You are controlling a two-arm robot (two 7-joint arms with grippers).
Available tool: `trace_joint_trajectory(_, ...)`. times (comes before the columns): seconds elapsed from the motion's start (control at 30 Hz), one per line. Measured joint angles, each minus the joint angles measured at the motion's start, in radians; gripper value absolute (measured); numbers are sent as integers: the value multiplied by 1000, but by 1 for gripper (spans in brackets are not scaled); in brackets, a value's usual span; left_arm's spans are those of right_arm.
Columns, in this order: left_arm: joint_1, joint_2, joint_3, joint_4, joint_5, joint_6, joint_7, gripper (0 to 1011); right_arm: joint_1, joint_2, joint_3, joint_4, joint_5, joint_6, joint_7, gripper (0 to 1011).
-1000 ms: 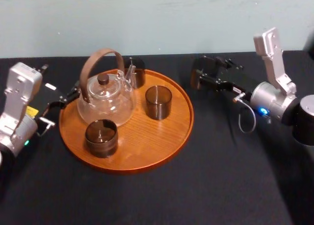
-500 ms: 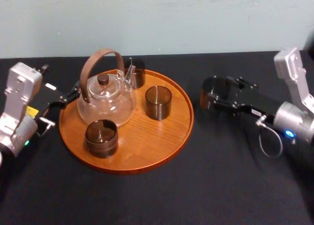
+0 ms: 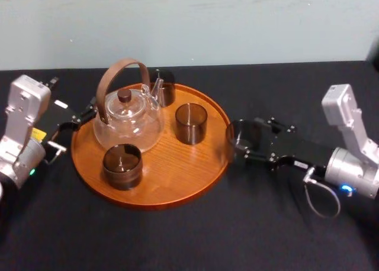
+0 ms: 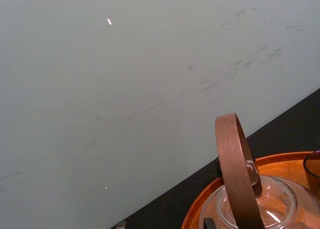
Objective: Pick up the glass from the table and place it on the tray.
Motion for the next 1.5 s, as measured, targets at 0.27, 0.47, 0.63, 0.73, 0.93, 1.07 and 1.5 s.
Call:
trace_joint_trajectory(0.27, 0, 0, 0, 0, 0, 0, 0, 1001, 18, -14, -56, -16, -14, 6, -2, 874)
trace_joint_trajectory(0.47, 0, 0, 0, 0, 0, 0, 0, 1001, 29, -20, -86, -22, -17, 8, -7, 874)
trace_joint_trajectory(0.63, 0, 0, 0, 0, 0, 0, 0, 1001, 43, -26, -107, -20, -22, 8, -11, 874)
trace_joint_trajectory(0.73, 0, 0, 0, 0, 0, 0, 0, 1001, 51, -31, -115, -14, -25, 8, -11, 874)
trace_joint_trajectory(0.93, 0, 0, 0, 0, 0, 0, 0, 1001, 78, -51, -139, 7, -31, 6, -8, 874)
trace_joint_trajectory(1.07, 0, 0, 0, 0, 0, 0, 0, 1001, 98, -69, -156, 26, -36, 2, -5, 874)
trace_joint_trajectory(1.5, 0, 0, 0, 0, 0, 0, 0, 1002, 141, -109, -185, 83, -43, 0, -7, 874)
